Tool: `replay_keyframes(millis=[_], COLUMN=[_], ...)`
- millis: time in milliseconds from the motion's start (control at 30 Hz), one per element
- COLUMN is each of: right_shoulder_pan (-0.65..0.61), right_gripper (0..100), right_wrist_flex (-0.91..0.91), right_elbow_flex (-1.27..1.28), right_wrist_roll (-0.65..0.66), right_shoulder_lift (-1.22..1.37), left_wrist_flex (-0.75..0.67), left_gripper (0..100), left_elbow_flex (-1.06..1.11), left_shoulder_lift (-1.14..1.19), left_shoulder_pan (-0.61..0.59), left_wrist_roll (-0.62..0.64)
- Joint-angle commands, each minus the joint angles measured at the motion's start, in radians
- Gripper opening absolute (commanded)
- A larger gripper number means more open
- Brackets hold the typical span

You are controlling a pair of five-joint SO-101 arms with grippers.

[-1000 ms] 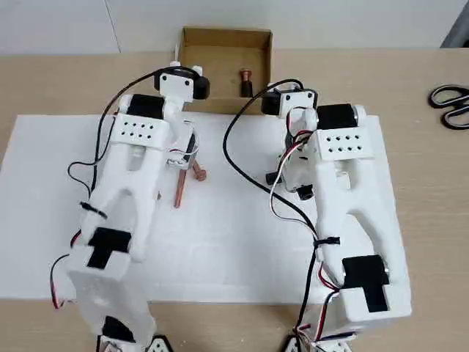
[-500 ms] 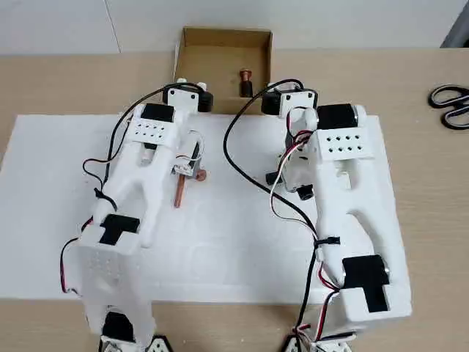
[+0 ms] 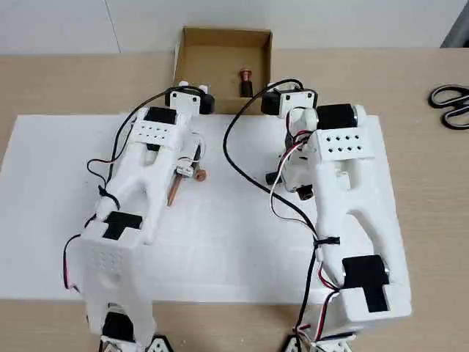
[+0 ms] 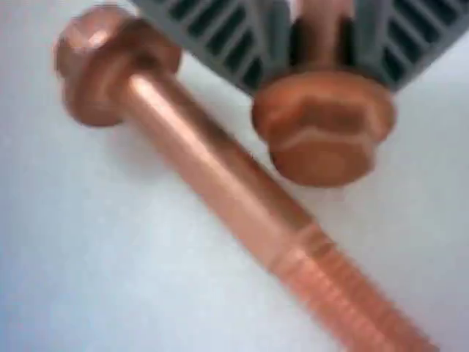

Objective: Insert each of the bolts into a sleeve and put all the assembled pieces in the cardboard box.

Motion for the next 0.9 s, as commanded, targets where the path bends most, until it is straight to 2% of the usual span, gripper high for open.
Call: replay_keyframes(millis=[0, 333, 500, 667, 867], right_shoulder_pan=[0.001, -0.001, -0.001, -0.004, -0.05], right_gripper=[0.4, 0.4, 0.4, 0.3, 0.3], right_wrist_flex=[0.002, 0.002, 0.065, 0.071, 0.071], right_elbow_flex=[-0.006, -0.018, -0.137, -0.163, -0.115], right_wrist_roll=[-0.009, -0.003, 0.0, 0.0, -0.005], right_shoulder_lift=[-0.054, -0.059, -0.084, -0.28, -0.656], left_wrist_flex=[0.034, 0.258, 0.342, 0.344, 0.344], left_gripper=[1, 1, 1, 1, 1], left_elbow_flex=[-0.022, -0.228, -0.289, -0.286, -0.286], left_shoulder_lift=[-0.026, -0.293, -0.468, -0.652, -0.824], left_shoulder_pan=[0.0, 0.0, 0.002, -0.032, 0.046], left_wrist_roll=[-0.005, -0.009, 0.026, 0.259, 0.288])
